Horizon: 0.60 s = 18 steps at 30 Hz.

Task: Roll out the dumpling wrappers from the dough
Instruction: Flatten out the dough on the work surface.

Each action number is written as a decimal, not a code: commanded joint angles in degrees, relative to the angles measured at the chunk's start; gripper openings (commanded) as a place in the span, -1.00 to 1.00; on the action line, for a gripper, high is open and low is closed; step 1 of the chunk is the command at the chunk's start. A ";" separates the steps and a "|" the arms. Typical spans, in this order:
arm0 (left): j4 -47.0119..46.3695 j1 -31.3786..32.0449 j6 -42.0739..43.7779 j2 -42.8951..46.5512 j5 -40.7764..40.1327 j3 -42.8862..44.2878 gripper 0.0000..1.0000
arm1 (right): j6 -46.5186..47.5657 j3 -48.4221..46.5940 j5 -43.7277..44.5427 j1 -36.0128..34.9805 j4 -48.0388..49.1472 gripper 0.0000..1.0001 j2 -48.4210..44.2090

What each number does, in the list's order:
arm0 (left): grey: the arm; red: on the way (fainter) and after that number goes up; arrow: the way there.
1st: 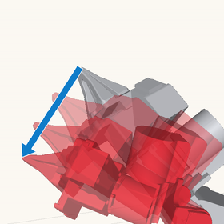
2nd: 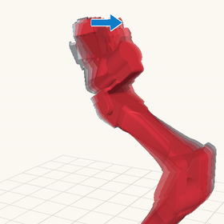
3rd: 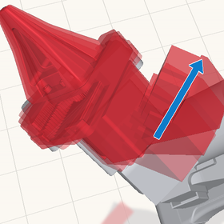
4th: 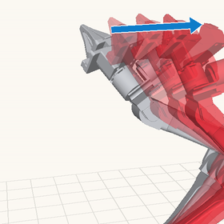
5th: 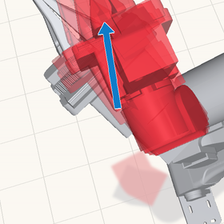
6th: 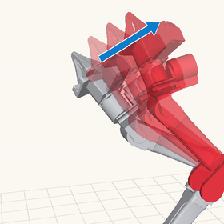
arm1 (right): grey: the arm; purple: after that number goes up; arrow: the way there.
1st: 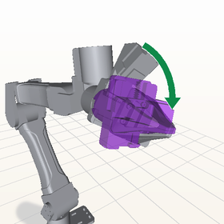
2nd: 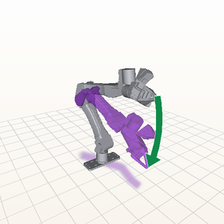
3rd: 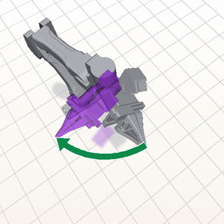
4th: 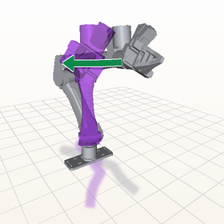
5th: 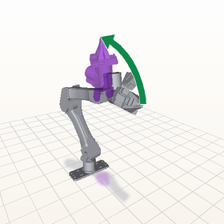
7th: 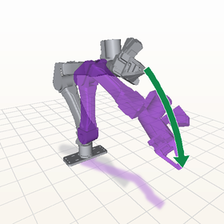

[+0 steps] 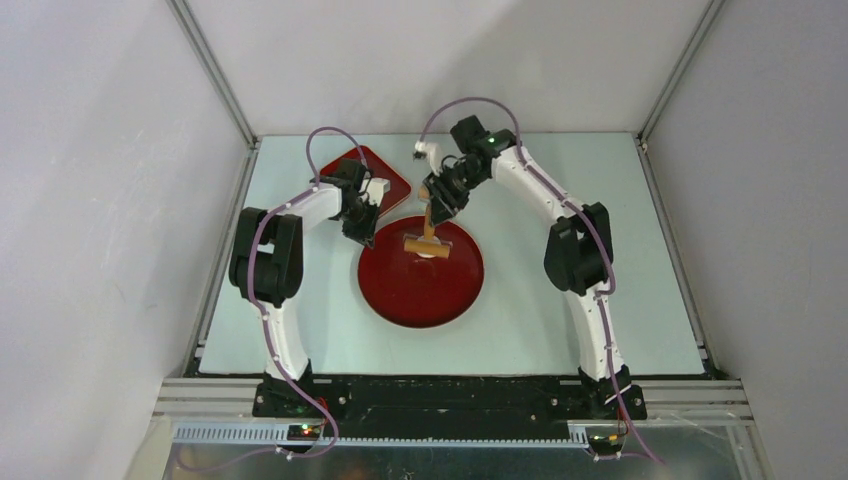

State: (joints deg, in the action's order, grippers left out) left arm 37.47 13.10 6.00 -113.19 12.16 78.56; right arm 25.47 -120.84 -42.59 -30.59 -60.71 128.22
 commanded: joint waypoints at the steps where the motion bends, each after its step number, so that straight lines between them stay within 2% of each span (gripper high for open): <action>1: -0.50 -0.25 -0.99 -1.70 -1.95 0.84 -1.00 | -1.81 -7.88 2.92 2.34 2.52 -1.00 -0.28; 11: -0.53 -0.26 -0.93 -1.73 -2.04 0.94 -1.00 | 1.03 -9.06 4.81 2.39 1.53 -1.00 6.69; 18: -0.48 -0.20 -1.02 -1.80 -2.09 0.97 -1.00 | 3.39 -3.18 3.34 1.17 1.13 -1.00 5.70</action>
State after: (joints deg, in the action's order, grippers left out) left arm 37.50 13.10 6.00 -113.19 12.14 78.56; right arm 26.83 -127.50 -38.41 -27.57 -56.47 134.80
